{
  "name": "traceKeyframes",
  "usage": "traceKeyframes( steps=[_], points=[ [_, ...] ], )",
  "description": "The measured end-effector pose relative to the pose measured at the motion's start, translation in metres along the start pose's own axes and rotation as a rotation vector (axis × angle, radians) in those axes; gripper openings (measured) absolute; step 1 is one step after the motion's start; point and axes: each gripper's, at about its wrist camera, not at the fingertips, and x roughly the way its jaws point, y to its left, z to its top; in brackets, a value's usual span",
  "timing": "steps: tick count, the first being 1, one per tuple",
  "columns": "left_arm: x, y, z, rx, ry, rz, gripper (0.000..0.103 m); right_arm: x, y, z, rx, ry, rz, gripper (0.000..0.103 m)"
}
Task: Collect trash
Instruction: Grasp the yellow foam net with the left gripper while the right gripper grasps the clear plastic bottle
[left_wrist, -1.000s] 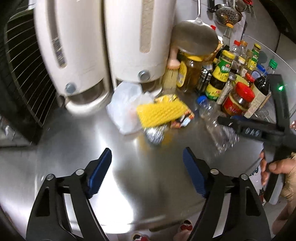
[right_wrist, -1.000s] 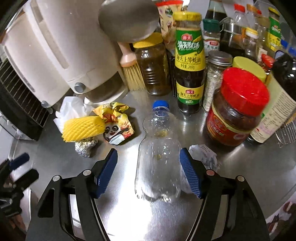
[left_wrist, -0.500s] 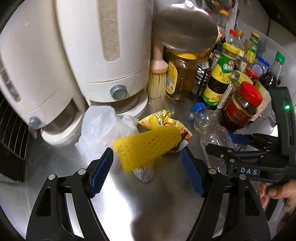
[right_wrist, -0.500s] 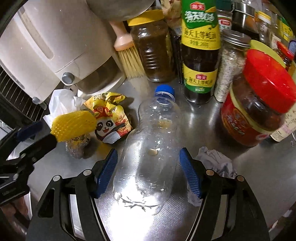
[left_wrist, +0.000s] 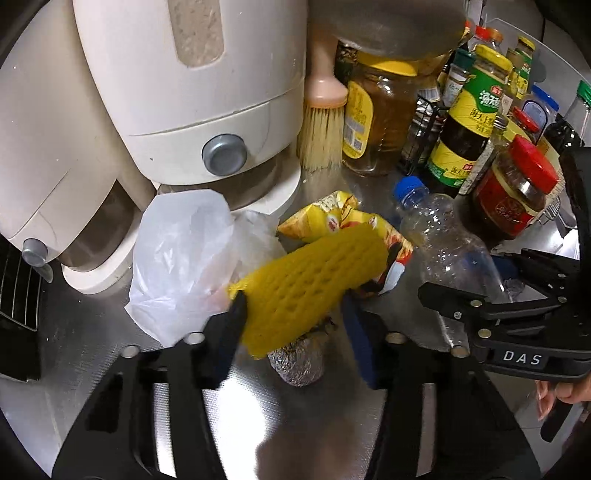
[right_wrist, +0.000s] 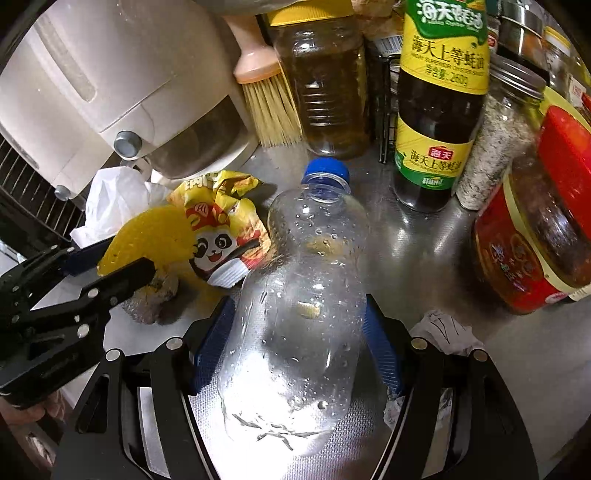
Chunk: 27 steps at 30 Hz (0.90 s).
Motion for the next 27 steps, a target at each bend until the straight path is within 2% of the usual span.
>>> traceKeyframes(
  steps=[2, 4, 6, 16, 22, 27],
  points=[
    [-0.001, 0.002, 0.001, -0.011, -0.008, -0.002, 0.030, 0.000, 0.000, 0.001, 0.001, -0.004, 0.006, 0.067],
    [-0.004, 0.003, 0.002, -0.018, -0.018, -0.008, 0.014, -0.003, -0.002, 0.001, 0.012, -0.016, 0.015, 0.067],
    [-0.011, 0.004, 0.005, -0.018, -0.040, -0.004, 0.011, -0.007, -0.006, 0.001, 0.025, -0.020, 0.028, 0.066],
    [-0.061, 0.006, 0.013, -0.030, -0.145, 0.017, 0.009, -0.045, -0.002, 0.006, 0.018, -0.105, 0.030, 0.065],
    [-0.093, -0.001, -0.001, -0.037, -0.188, 0.025, 0.009, -0.065, 0.008, 0.000, 0.000, -0.140, 0.050, 0.064],
    [-0.112, -0.008, -0.019, -0.046, -0.193, 0.031, 0.009, -0.078, 0.011, -0.015, -0.001, -0.149, 0.085, 0.064]
  ],
)
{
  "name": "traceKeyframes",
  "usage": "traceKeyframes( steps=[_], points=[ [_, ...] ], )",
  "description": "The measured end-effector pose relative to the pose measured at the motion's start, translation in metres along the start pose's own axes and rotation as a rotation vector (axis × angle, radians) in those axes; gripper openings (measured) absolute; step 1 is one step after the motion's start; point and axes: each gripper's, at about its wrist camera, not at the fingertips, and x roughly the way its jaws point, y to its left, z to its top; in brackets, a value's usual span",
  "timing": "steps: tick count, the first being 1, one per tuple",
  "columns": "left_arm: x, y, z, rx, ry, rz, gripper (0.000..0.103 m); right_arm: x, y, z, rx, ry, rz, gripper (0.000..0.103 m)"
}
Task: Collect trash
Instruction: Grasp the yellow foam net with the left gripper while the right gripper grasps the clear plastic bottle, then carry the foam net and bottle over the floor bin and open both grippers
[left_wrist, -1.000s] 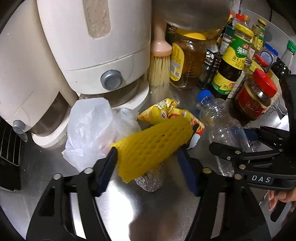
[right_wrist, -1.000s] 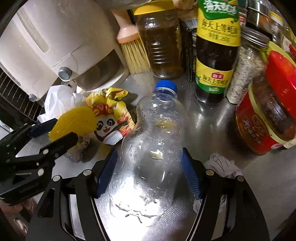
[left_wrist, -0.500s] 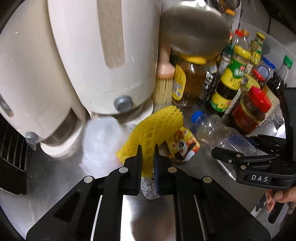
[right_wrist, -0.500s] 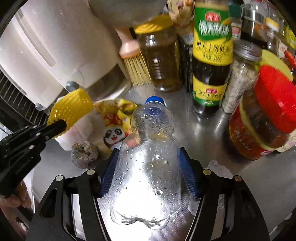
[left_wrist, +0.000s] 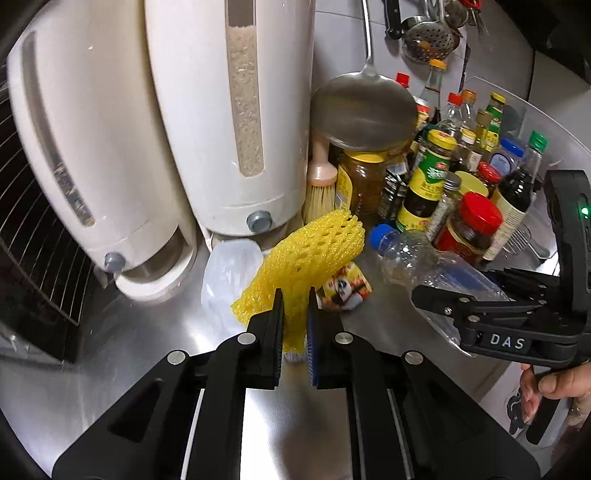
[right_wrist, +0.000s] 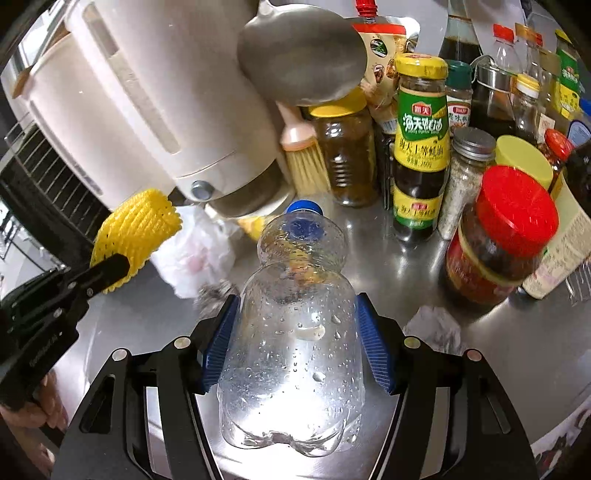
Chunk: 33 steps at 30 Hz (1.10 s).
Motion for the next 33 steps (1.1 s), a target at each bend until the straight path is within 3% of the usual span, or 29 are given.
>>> traceKeyframes(
  steps=[19, 33],
  points=[
    [-0.059, -0.010, -0.081, -0.046, 0.047, 0.019, 0.009, -0.036, 0.024, -0.069, -0.025, 0.024, 0.051, 0.064],
    [-0.080, -0.022, -0.140, -0.067, 0.107, -0.003, 0.009, -0.060, 0.031, -0.118, -0.038, 0.043, 0.030, 0.064]
  ],
)
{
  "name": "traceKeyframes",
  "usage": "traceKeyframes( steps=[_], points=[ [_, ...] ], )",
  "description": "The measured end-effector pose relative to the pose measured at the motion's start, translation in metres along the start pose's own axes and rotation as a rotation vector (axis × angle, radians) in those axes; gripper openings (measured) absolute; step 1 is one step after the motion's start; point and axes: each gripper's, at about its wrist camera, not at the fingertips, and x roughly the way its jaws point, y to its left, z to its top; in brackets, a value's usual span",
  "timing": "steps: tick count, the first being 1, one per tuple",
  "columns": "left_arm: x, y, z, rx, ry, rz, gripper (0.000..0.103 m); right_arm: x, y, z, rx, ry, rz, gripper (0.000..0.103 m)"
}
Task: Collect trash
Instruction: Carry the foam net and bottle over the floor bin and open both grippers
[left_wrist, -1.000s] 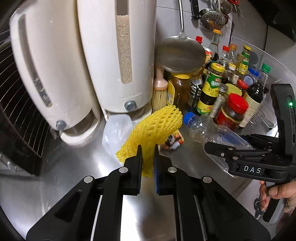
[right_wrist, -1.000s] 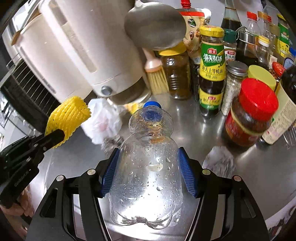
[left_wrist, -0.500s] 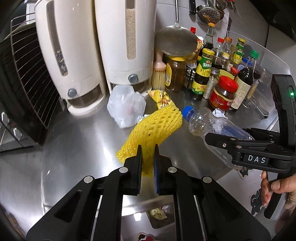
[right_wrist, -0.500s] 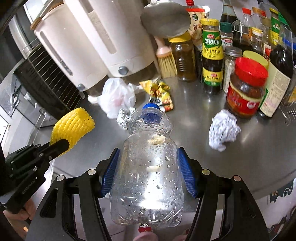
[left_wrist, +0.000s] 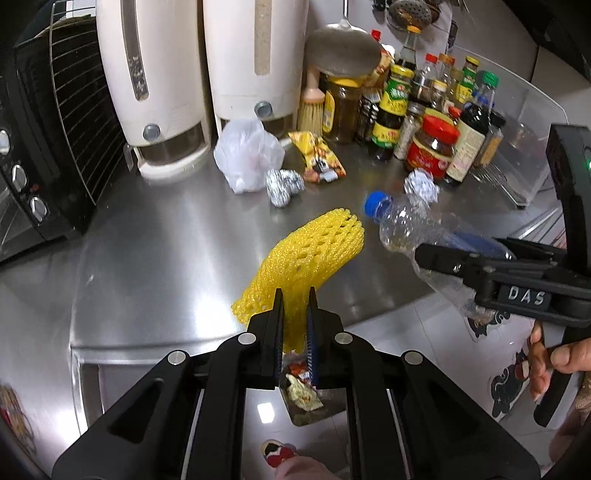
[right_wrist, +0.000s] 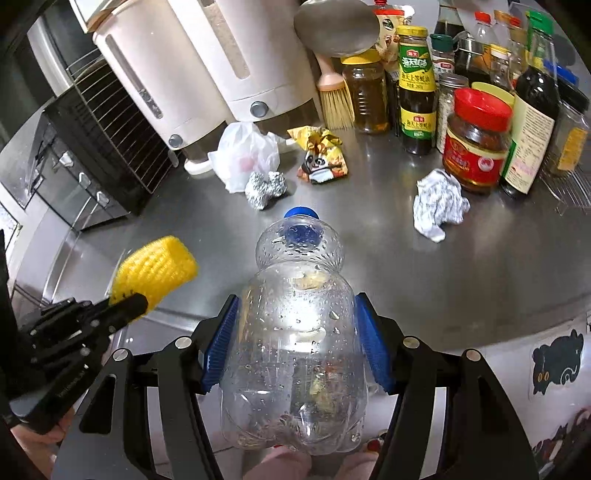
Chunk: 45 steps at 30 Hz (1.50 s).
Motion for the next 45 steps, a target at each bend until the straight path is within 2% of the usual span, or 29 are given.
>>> traceKeyframes(
  steps=[11, 22, 29, 34, 45],
  points=[
    [-0.004, -0.016, -0.052, -0.004, 0.061, -0.028, 0.009, -0.023, -0.001, -0.053, 0.013, -0.001, 0.011, 0.064],
    [0.004, -0.024, -0.114, -0.048, 0.141, -0.045, 0.009, -0.018, -0.004, -0.125, 0.040, 0.071, 0.029, 0.064],
    [0.040, -0.020, -0.157, -0.094, 0.238, -0.047, 0.009, 0.016, -0.018, -0.157, 0.071, 0.164, 0.002, 0.064],
    [0.073, -0.016, -0.174, -0.127, 0.296, -0.047, 0.009, 0.053, -0.025, -0.172, 0.086, 0.228, -0.017, 0.064],
    [0.159, -0.012, -0.189, -0.182, 0.423, -0.066, 0.009, 0.140, -0.031, -0.183, 0.097, 0.357, -0.045, 0.064]
  ],
)
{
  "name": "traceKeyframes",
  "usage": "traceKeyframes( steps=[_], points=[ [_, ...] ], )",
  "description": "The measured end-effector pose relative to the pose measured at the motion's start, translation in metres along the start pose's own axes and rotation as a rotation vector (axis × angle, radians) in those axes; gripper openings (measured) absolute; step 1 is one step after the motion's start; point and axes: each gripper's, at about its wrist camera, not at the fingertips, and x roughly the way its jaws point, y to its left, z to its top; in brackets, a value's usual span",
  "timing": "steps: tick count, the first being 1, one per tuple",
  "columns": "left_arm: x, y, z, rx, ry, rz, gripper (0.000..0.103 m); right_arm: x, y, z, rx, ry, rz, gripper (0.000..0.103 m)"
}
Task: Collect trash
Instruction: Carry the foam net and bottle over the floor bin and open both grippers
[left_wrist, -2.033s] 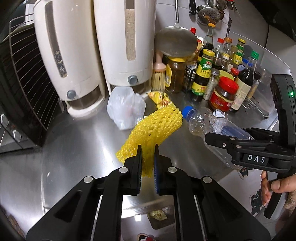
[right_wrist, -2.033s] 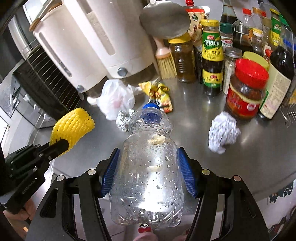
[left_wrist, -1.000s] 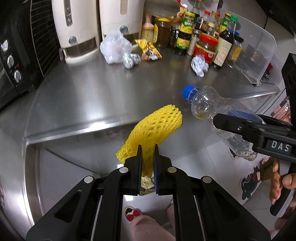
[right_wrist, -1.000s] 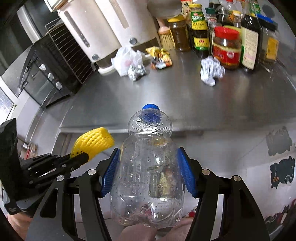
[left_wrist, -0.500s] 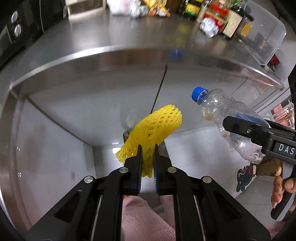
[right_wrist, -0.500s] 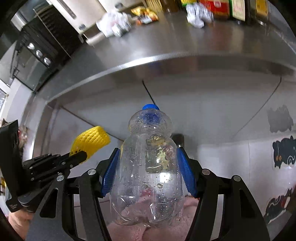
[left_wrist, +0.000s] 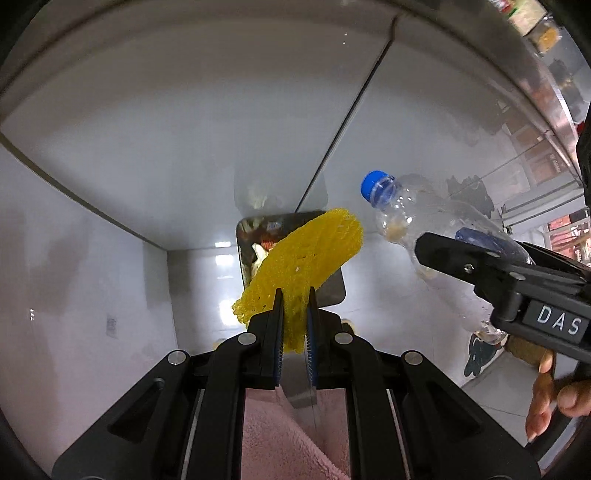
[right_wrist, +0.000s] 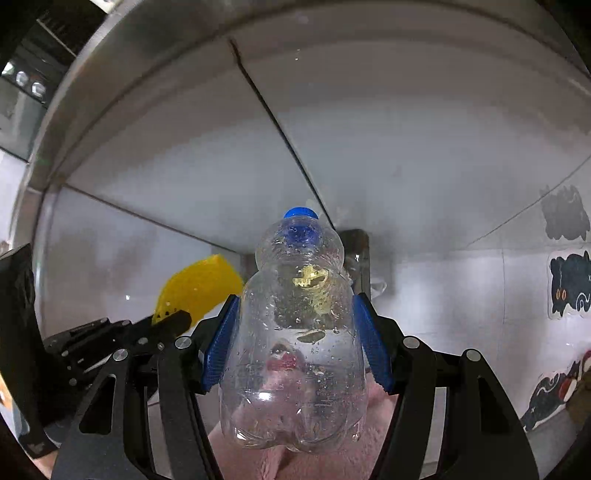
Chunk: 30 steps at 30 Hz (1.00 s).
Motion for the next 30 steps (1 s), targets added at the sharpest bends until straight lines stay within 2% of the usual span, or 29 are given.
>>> traceKeyframes(
  steps=[8, 17, 20, 23, 27, 30],
  points=[
    [0.042, 0.010, 0.012, -0.029, 0.082, -0.003, 0.009, 0.050, -0.004, 0.016, 0.038, 0.089, -0.023, 0.064],
    [0.062, 0.015, 0.021, -0.033, 0.116, -0.024, 0.014, 0.066, -0.014, 0.032, 0.081, 0.130, -0.019, 0.065],
    [0.062, 0.016, 0.022, -0.032, 0.117, -0.025, 0.021, 0.065, -0.013, 0.037, 0.072, 0.125, -0.025, 0.066],
    [0.060, 0.017, 0.025, -0.026, 0.112, -0.015, 0.034, 0.058, -0.004, 0.038, 0.062, 0.111, -0.027, 0.076],
    [0.050, 0.020, 0.027, -0.027, 0.103, -0.008, 0.048, 0.043, -0.002, 0.042, 0.065, 0.083, -0.026, 0.078],
    [0.038, 0.020, 0.030, -0.025, 0.089, -0.009, 0.057, 0.032, -0.004, 0.045, 0.066, 0.070, -0.034, 0.084]
  ],
)
